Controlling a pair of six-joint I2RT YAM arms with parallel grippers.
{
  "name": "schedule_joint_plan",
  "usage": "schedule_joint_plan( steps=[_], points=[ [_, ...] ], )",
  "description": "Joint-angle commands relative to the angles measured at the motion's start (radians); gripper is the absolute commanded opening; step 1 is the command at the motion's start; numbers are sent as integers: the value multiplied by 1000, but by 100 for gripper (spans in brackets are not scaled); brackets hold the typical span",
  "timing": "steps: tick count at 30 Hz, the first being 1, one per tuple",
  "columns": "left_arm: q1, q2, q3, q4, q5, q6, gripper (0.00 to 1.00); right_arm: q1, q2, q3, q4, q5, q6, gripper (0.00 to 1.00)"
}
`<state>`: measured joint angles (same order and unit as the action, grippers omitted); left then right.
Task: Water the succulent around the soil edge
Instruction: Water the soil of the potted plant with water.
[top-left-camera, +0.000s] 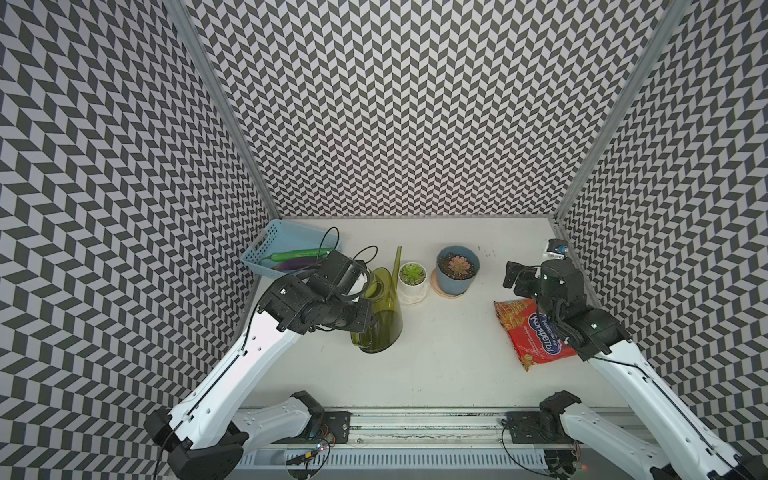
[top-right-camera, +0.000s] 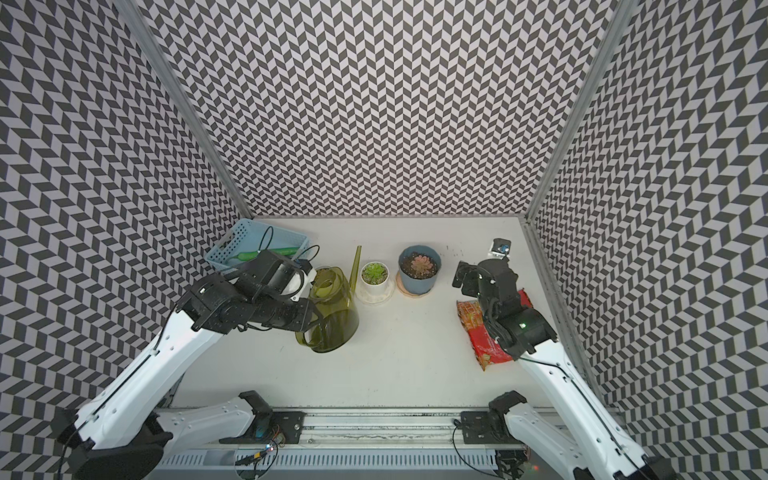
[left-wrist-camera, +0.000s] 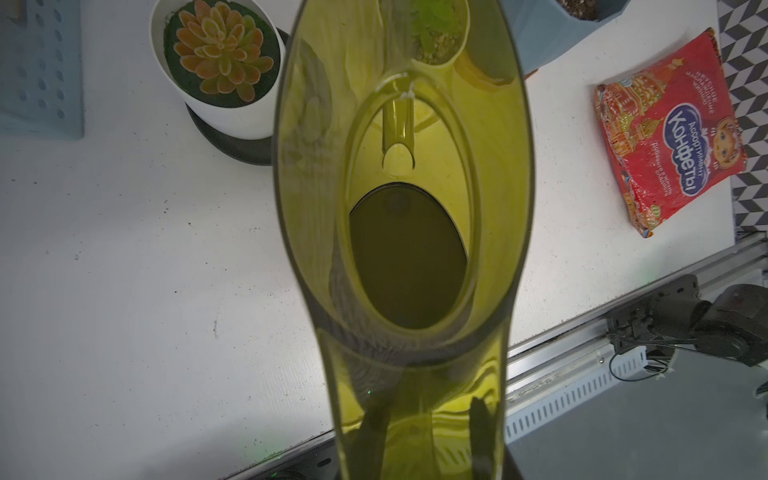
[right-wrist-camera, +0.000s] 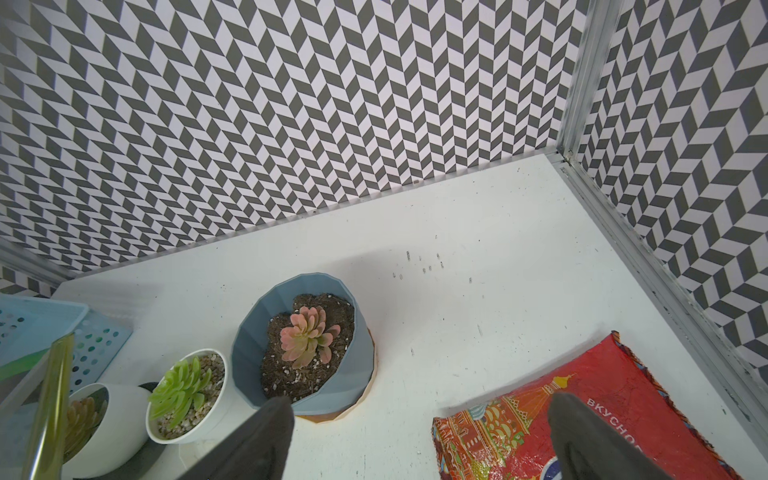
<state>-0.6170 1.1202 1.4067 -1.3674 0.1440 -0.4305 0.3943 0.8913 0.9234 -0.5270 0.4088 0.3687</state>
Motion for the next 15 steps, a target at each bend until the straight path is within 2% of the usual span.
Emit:
schedule_joint_plan(
  steps=[1, 3, 5, 9, 15],
  points=[
    [88, -43, 28, 10, 125, 14, 0, 2, -18, 34, -1, 23, -17, 99],
    [137, -46, 26, 10, 178, -16, 0, 3, -20, 32, 4, 12, -18, 100],
    [152, -42, 45, 10, 182, -32, 0, 2, -23, 20, 18, 9, -22, 100],
    [152, -40, 73, 12, 153, -39, 0, 3, -18, 9, 36, -4, -21, 99],
    [138, -23, 99, 13, 185, 17, 0, 3, -2, 12, 35, 7, -11, 100]
  ],
)
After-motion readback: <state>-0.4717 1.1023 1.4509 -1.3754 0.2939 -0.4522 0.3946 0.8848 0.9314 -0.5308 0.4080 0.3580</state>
